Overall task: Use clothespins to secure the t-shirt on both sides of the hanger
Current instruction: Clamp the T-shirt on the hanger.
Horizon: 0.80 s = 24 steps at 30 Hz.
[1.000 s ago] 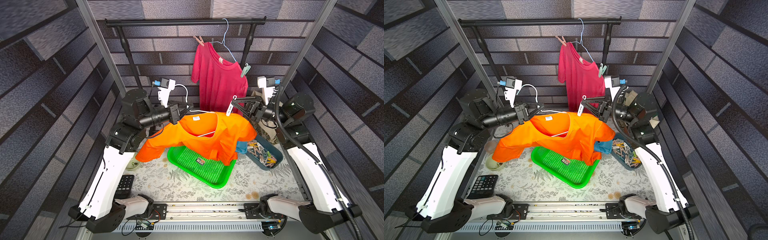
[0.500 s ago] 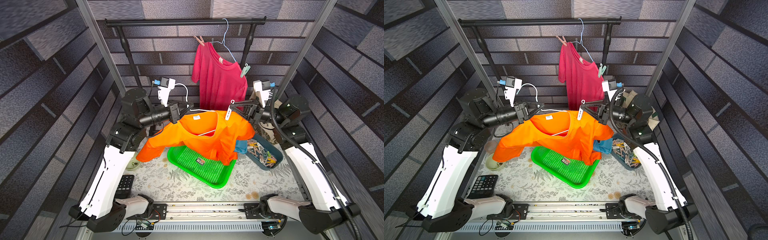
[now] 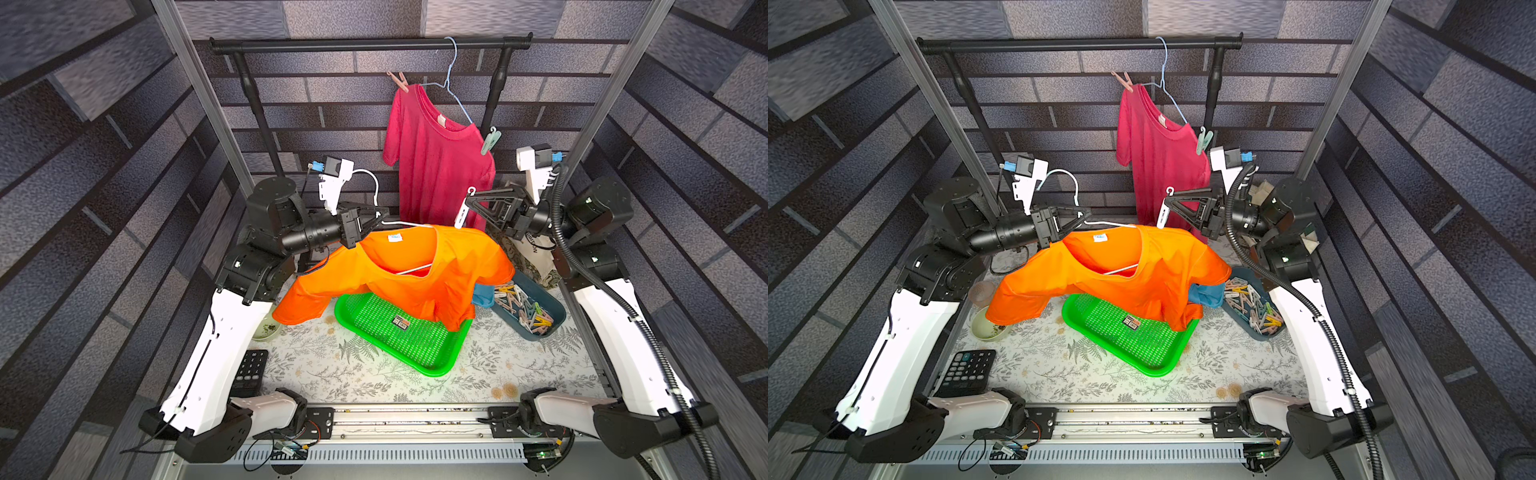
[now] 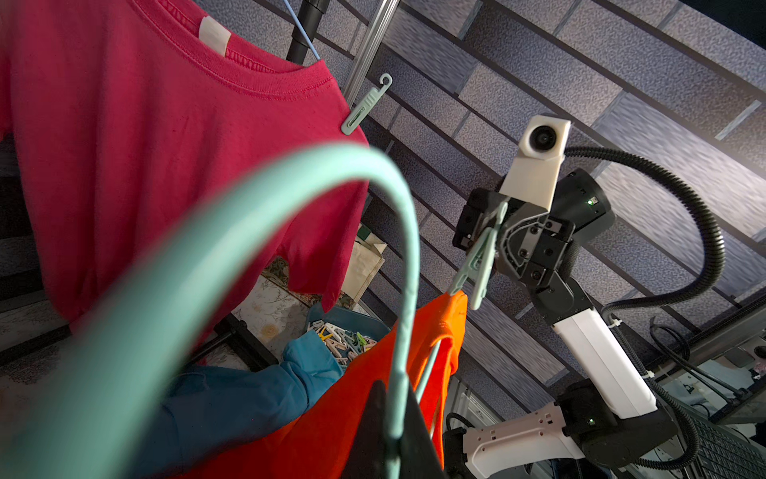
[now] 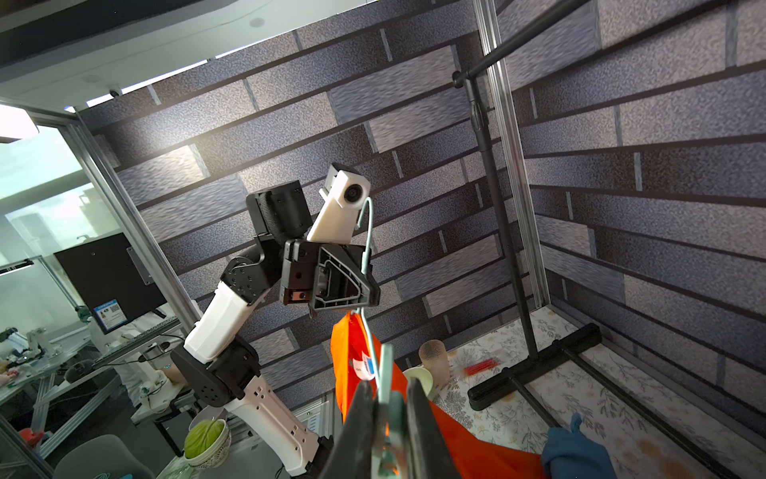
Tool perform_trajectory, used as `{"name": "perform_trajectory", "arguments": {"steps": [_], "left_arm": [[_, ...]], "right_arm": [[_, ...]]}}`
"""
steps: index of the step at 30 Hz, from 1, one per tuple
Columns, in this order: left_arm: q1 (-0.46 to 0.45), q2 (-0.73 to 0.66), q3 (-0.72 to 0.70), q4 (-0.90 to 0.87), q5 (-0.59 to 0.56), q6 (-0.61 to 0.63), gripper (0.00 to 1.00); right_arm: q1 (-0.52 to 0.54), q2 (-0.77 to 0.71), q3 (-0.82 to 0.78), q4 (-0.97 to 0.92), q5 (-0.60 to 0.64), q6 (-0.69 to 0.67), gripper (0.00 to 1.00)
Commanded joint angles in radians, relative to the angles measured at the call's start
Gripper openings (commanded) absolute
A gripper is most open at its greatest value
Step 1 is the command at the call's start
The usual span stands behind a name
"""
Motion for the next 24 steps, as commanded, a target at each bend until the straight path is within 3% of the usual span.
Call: {"name": "perform_trajectory", "arguments": {"steps": [1,15,16,18,19,21,24], "left_arm": [[0.005,-0.006,0.008,0.052,0.041,-0.019,0.02],[0.018,0.030,0.030,0.064,0.034,-0.040,0.02],[0.020,0.031,0.034,0.064,0.034,-0.042,0.02],[0.022,0.033,0.037,0.066,0.036,-0.045,0.02],[0.022,0.032,0.039,0.066,0.038,-0.045,0.02],[0.022,0.027,0.040,0.060,0.041,-0.045,0.02],[0.025,0.011,0.035,0.047,0.046,-0.032,0.02]], "right_arm": [[-0.007,0.006,-0.029,-0.016,-0.023,-0.019,0.00],[-0.007,-0.077,-0.189,0.122,-0.093,0.073,0.00],[-0.007,-0.085,-0.201,0.122,-0.091,0.072,0.09],[-0.007,-0.100,-0.223,0.103,-0.078,0.057,0.52],[-0.007,-0.106,-0.225,0.075,-0.072,0.039,0.64],[-0.008,-0.117,-0.216,-0.029,-0.050,-0.032,0.73],[-0.015,-0.134,-0.198,-0.207,0.005,-0.152,0.76]]}}
